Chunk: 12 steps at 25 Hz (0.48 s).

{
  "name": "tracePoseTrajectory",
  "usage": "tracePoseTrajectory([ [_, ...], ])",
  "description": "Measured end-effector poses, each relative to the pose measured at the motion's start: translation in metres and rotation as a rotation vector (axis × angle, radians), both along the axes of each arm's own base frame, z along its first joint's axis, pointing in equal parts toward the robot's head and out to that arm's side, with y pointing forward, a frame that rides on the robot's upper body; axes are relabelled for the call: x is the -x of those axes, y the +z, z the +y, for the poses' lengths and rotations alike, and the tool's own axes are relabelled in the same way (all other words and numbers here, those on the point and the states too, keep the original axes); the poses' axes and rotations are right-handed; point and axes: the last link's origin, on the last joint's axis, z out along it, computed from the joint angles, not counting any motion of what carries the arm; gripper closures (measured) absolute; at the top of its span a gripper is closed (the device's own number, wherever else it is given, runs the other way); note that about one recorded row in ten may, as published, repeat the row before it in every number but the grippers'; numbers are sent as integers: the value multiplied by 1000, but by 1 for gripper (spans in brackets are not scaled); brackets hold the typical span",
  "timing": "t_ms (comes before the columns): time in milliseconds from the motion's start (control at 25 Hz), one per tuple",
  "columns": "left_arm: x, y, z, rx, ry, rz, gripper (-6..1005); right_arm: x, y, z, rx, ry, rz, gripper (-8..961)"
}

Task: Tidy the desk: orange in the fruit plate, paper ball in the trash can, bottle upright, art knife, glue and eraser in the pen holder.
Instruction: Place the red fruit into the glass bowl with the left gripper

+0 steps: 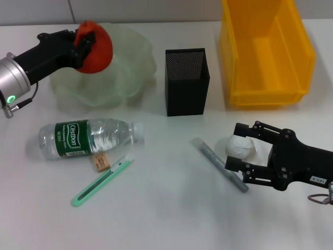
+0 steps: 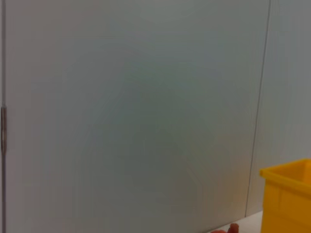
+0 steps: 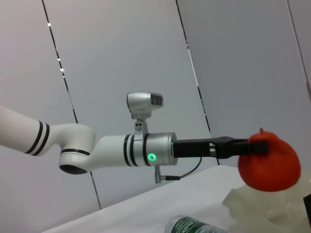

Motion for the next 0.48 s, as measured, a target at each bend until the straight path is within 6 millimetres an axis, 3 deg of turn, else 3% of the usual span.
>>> tracePoseTrajectory([
  [120, -1, -4, 2, 8, 8, 8, 880, 0, -1, 0, 1, 0, 0, 134],
  [480, -1, -6, -5, 31, -14, -10, 478, 0, -1, 1, 1, 6, -4, 134],
])
